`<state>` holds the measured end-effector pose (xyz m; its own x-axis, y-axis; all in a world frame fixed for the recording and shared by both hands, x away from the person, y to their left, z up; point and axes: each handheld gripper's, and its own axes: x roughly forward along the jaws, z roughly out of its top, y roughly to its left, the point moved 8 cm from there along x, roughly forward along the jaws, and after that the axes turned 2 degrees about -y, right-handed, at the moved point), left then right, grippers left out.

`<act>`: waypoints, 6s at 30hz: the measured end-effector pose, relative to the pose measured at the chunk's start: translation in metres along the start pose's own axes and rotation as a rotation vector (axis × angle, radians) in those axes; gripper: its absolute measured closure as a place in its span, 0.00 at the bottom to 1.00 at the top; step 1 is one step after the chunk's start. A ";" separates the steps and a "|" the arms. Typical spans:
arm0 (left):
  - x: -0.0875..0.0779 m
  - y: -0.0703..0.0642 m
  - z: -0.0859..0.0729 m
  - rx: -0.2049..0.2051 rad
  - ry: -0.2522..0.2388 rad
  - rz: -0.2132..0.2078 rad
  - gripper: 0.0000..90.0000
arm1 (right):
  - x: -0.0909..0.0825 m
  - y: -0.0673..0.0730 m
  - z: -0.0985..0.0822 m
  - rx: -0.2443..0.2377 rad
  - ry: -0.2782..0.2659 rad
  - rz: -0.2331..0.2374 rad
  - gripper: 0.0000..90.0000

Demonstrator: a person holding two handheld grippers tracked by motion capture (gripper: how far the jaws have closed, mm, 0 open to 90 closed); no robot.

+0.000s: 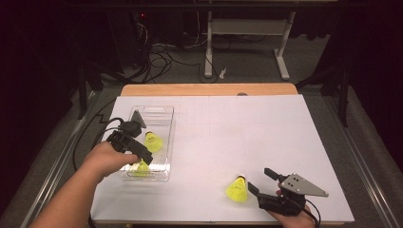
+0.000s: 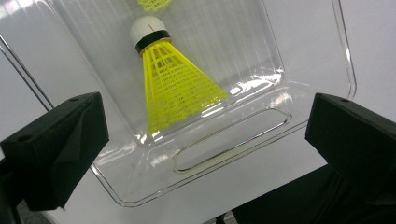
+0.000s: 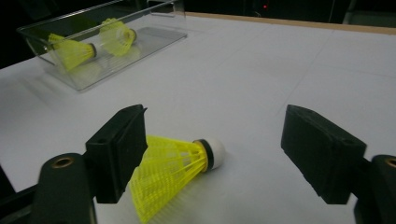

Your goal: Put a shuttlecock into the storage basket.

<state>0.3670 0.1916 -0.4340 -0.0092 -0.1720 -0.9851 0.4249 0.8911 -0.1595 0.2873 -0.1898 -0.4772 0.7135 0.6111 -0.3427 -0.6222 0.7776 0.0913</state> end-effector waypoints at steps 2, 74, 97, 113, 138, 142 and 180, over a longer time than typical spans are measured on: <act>0.000 0.000 0.001 -0.002 -0.004 -0.002 0.01 | -0.001 0.005 -0.003 -0.009 0.002 0.011 0.32; 0.002 -0.008 0.004 -0.017 0.012 -0.012 0.01 | 0.009 -0.022 0.003 -0.039 0.048 -0.087 1.00; -0.002 -0.018 0.008 0.009 -0.006 -0.015 0.01 | 0.028 -0.028 0.032 -0.047 -0.021 -0.100 1.00; 0.003 -0.058 0.024 0.070 0.011 -0.036 0.02 | 0.048 -0.022 0.038 -0.035 -0.037 -0.089 1.00; 0.021 -0.119 0.041 0.196 0.052 -0.057 0.03 | 0.067 -0.004 0.035 -0.043 -0.019 -0.093 1.00; 0.023 -0.126 0.042 0.210 0.053 -0.061 0.03 | 0.069 -0.001 0.031 -0.038 -0.016 -0.093 1.00; 0.051 -0.172 0.062 0.280 -0.014 -0.126 0.32 | 0.078 0.026 0.024 -0.021 -0.008 -0.029 1.00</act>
<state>0.3493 0.0036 -0.4528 -0.0661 -0.2812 -0.9574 0.6543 0.7122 -0.2544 0.3340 -0.1185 -0.4793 0.7337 0.5894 -0.3379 -0.6075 0.7919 0.0621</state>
